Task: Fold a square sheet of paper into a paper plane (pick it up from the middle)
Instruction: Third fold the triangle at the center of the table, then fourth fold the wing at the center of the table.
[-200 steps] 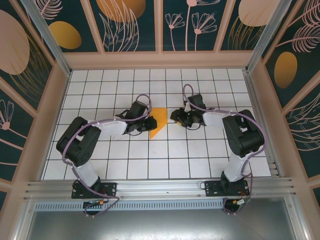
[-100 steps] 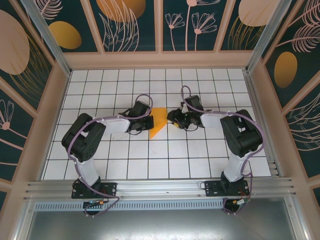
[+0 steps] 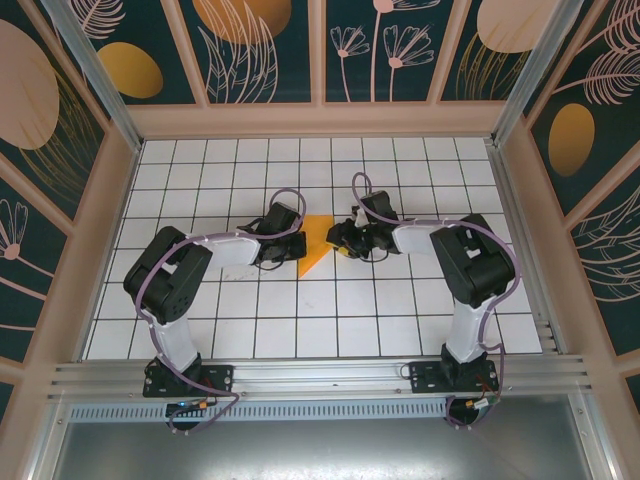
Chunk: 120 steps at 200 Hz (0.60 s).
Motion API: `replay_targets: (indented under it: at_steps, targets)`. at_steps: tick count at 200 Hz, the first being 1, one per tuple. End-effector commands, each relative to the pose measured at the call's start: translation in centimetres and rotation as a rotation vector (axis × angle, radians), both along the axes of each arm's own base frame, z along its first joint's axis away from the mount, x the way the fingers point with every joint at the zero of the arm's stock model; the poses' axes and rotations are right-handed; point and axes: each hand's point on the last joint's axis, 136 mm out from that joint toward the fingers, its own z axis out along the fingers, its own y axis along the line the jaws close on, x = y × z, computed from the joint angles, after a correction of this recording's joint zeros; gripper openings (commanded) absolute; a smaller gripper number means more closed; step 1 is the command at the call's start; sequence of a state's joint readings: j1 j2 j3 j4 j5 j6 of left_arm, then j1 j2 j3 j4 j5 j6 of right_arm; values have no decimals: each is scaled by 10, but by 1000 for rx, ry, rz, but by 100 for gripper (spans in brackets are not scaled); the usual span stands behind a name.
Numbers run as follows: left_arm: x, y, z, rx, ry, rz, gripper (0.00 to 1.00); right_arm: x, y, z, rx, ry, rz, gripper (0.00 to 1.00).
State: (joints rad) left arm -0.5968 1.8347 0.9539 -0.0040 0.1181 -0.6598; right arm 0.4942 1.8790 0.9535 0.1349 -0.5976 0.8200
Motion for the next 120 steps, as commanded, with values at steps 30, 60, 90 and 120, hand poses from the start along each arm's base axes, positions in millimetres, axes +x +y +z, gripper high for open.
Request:
replay_targets:
  at_steps: [30,60,90,120]
  targets:
    - [-6,9,-11,30,28,19,0,8,15,3,44,5,21,37]
    - [-6,8,-7,21,18,14,1,12,20,4,69,9,26,35]
    - [-4,7,-2,15,2,10,3,14,23,2,82,23,30,29]
    - [0,5,10,0,-28,3,8,14,23,0,80,39,24,20]
